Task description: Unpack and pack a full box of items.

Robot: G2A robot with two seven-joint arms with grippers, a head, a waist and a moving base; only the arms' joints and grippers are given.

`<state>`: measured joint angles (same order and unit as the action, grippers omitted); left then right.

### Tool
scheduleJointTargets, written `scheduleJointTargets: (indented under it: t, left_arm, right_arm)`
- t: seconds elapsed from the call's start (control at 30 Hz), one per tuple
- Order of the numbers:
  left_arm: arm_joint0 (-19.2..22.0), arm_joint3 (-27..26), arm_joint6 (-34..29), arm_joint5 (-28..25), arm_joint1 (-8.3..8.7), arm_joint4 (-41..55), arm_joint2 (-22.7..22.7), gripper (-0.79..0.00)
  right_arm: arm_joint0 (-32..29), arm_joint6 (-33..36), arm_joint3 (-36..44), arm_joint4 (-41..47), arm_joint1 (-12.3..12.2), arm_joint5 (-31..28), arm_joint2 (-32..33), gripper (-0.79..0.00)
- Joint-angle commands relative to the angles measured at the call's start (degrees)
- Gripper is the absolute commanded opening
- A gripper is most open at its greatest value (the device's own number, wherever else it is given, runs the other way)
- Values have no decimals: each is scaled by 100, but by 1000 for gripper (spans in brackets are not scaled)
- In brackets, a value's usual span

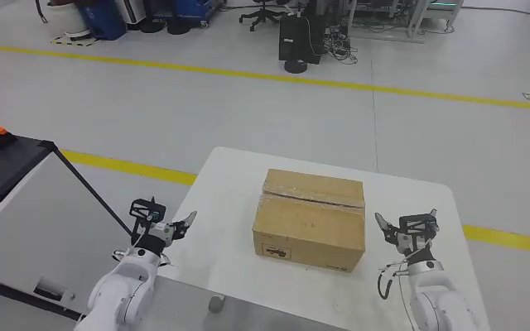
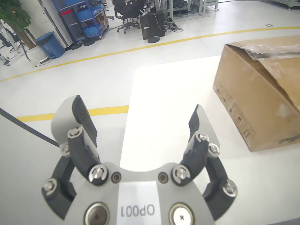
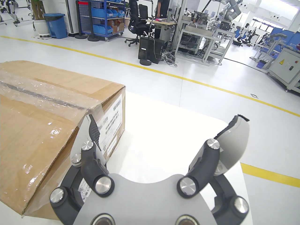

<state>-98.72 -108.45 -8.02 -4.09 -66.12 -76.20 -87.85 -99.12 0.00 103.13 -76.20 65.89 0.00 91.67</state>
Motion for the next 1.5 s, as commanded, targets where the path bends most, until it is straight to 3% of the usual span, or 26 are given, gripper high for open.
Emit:
scheduleJointTargets:
  t: [0.0, 0.23, 0.43, 1.0, 1.13, 1.27, 1.47]
  left_arm:
    - [-14, -237, -203, -146, -2, 64, 76, 0]
    - [87, -690, -632, -435, -20, 422, 265, 0]
    - [275, -850, -1412, -706, -39, 1284, 438, 0]
    - [326, -902, -1413, -779, -44, 1416, 481, 0]
    - [708, -905, -1757, -957, -41, 1492, 597, 0]
    - [1314, -761, -2549, -1025, -66, 2057, 884, 0]
    - [2365, -111, -3324, -1135, -138, 3345, 1307, 0]
  right_arm:
    - [0, 0, 0, 0, 0, 0, 0, 0]
    - [0, 0, 0, 0, 0, 0, 0, 0]
    - [0, 0, 0, 0, 0, 0, 0, 0]
    - [0, 0, 0, 0, 0, 0, 0, 0]
    - [0, 0, 0, 0, 0, 0, 0, 0]
    - [0, 0, 0, 0, 0, 0, 0, 0]
    - [0, 0, 0, 0, 0, 0, 0, 0]
